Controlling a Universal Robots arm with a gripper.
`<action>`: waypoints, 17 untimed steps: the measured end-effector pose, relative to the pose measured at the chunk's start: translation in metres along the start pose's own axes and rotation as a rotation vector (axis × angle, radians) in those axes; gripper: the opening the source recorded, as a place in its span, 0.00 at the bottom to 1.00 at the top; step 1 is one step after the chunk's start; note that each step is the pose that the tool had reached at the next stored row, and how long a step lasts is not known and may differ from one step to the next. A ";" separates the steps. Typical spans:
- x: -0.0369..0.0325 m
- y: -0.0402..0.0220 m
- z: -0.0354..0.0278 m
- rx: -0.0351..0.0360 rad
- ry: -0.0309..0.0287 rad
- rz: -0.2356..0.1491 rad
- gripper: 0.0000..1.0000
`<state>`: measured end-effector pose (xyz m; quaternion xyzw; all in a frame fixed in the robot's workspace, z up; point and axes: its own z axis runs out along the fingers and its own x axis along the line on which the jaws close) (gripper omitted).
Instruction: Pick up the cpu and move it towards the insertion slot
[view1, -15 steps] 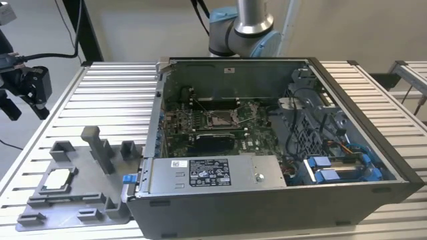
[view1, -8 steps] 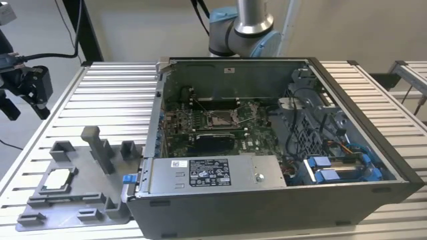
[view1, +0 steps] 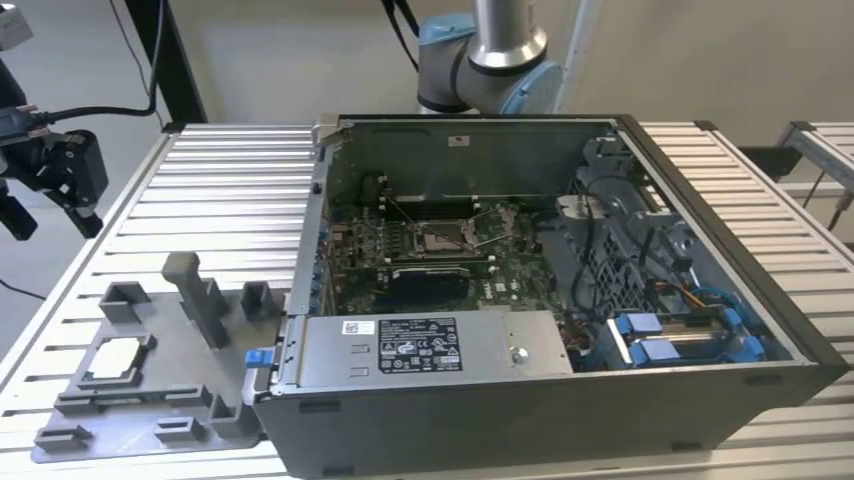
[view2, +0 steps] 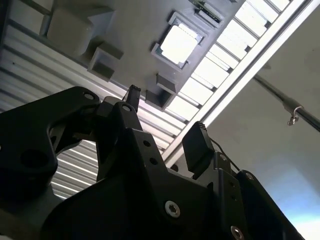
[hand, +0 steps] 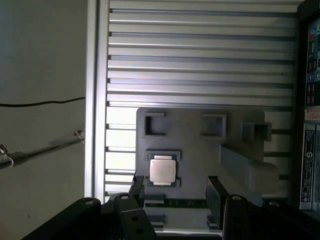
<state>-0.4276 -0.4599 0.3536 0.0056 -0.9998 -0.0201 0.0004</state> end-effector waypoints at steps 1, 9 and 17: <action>0.0000 0.0000 0.0000 0.0000 -0.0001 0.000 1.00; 0.0000 -0.0001 0.0026 -0.0002 -0.0005 0.000 1.00; 0.0000 -0.0006 0.0139 -0.0001 -0.0004 0.000 1.00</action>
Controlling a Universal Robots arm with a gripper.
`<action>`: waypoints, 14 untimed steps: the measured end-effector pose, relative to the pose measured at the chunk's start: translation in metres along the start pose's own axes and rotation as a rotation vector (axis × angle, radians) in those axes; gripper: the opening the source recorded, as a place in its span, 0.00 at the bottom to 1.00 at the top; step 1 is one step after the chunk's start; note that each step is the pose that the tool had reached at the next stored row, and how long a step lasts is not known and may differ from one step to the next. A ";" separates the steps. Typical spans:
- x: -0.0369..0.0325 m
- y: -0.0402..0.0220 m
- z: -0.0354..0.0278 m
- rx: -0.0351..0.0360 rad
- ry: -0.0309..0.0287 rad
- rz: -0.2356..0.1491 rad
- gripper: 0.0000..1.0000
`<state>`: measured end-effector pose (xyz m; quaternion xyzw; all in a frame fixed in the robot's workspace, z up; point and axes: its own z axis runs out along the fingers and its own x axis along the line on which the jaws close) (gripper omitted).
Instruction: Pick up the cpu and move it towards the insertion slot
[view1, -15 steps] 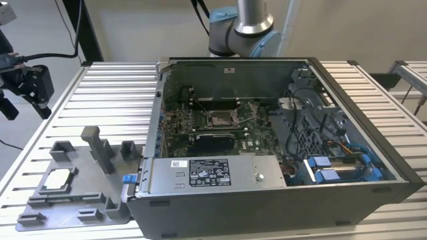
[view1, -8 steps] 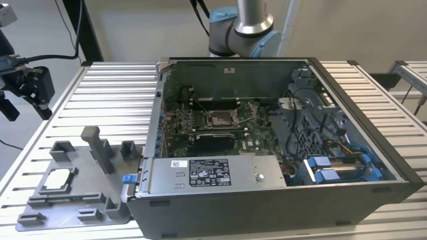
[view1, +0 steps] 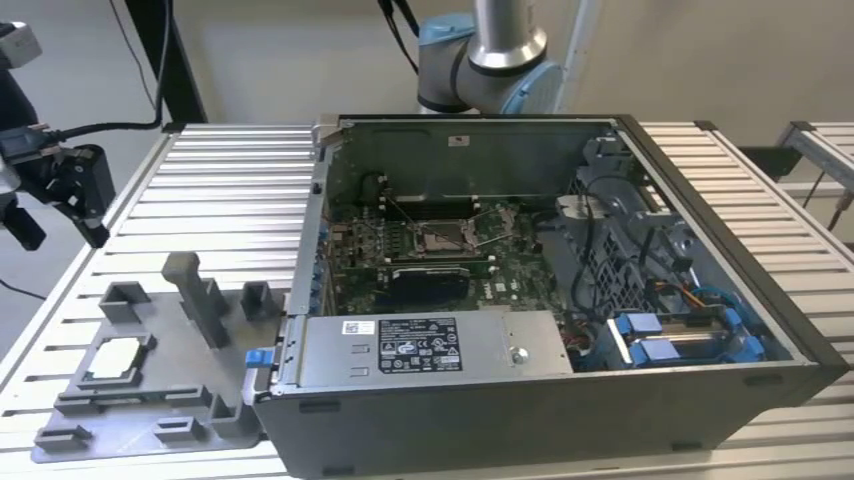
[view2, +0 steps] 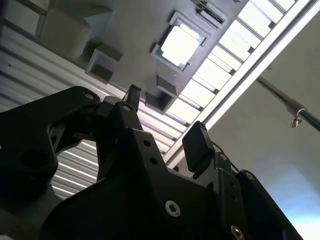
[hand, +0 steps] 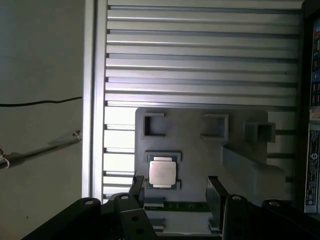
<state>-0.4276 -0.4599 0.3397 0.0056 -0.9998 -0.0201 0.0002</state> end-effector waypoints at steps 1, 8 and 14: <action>0.0000 -0.0001 0.0017 -0.0001 -0.0001 0.000 1.00; 0.0001 -0.0005 0.0133 -0.0001 0.0000 0.000 1.00; 0.0001 -0.0008 0.0195 -0.0001 -0.0002 0.000 1.00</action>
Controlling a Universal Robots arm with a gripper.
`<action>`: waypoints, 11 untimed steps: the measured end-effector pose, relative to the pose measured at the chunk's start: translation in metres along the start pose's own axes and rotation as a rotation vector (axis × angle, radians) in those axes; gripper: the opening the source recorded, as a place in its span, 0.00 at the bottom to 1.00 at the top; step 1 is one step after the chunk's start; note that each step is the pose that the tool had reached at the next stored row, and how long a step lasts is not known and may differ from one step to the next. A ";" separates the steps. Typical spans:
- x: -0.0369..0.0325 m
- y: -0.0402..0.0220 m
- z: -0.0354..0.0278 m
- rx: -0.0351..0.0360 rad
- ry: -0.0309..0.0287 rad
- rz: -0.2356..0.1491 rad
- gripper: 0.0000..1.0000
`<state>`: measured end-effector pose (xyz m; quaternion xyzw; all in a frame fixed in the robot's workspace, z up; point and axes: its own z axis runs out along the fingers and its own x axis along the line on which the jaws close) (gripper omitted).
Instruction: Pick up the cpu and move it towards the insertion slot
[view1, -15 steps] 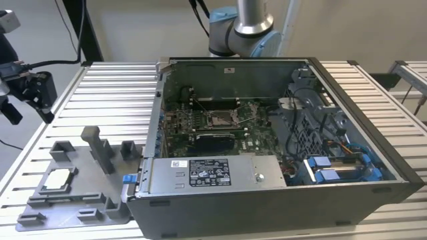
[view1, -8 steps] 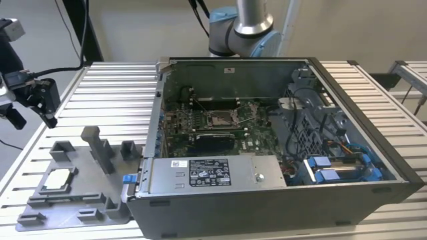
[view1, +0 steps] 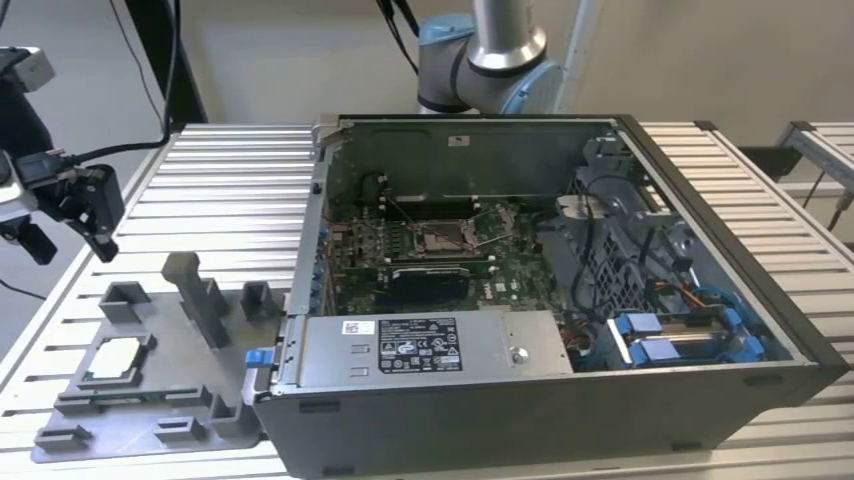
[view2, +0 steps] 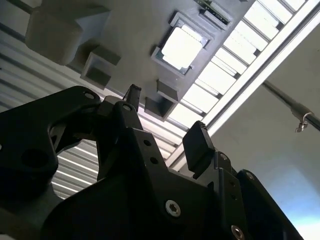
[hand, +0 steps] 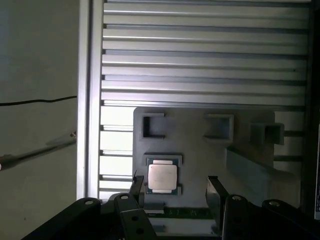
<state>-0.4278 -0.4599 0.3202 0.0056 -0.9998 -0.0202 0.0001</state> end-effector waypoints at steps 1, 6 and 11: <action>0.0000 -0.0001 0.0010 0.0000 -0.0001 0.000 1.00; -0.0001 -0.0001 0.0029 0.0054 0.0000 0.000 1.00; 0.0000 -0.0003 0.0100 0.0069 -0.0001 0.000 1.00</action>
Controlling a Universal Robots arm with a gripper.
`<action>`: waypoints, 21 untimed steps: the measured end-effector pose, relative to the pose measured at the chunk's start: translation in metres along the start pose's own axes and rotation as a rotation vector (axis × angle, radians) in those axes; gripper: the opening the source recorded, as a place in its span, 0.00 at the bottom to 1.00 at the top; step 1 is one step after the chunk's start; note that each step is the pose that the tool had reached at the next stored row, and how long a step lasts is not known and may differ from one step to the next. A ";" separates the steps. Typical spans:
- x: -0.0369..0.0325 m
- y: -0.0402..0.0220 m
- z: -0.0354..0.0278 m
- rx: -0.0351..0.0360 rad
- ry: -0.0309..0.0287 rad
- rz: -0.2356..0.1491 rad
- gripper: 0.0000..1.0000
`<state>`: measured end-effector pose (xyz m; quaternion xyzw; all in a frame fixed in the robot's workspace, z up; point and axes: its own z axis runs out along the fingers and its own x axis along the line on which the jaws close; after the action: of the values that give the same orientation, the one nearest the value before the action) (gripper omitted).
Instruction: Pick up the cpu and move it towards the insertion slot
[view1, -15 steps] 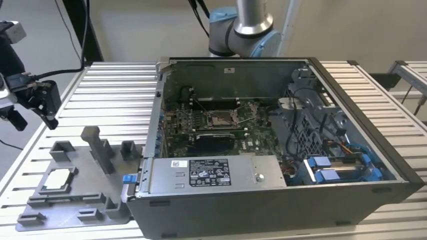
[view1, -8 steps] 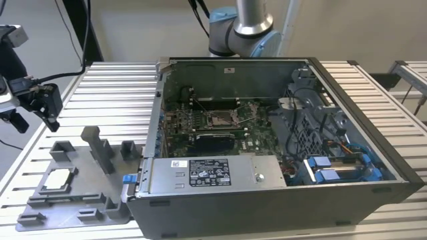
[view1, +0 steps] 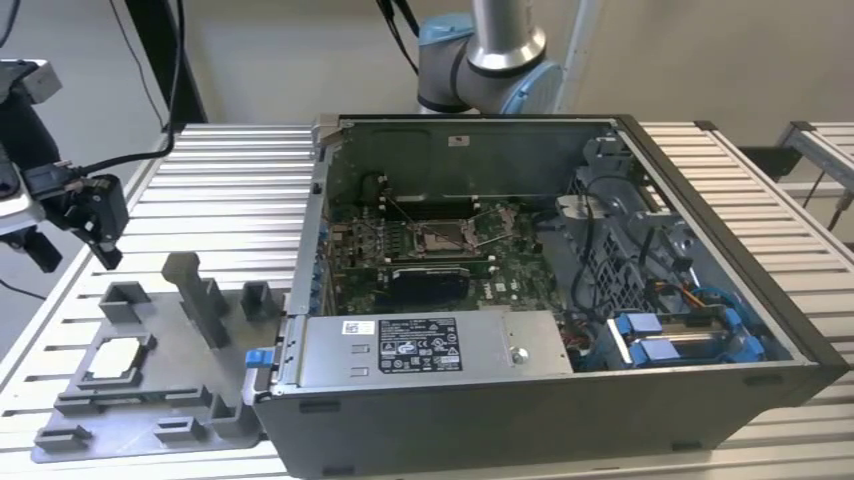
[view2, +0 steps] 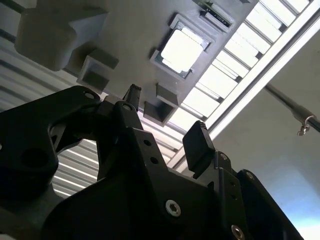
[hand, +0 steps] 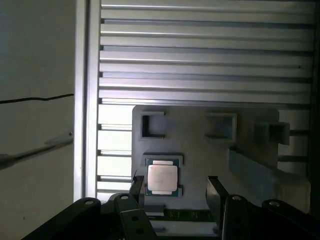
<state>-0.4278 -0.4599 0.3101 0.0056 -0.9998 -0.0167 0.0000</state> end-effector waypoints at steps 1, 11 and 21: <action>0.0000 0.0000 0.0012 0.0001 0.0002 0.000 1.00; 0.0003 -0.0003 0.0097 0.0005 0.0001 0.000 1.00; 0.0005 -0.0008 0.0188 0.0005 0.0001 0.000 1.00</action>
<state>-0.4282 -0.4600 0.2913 0.0055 -0.9998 -0.0165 0.0001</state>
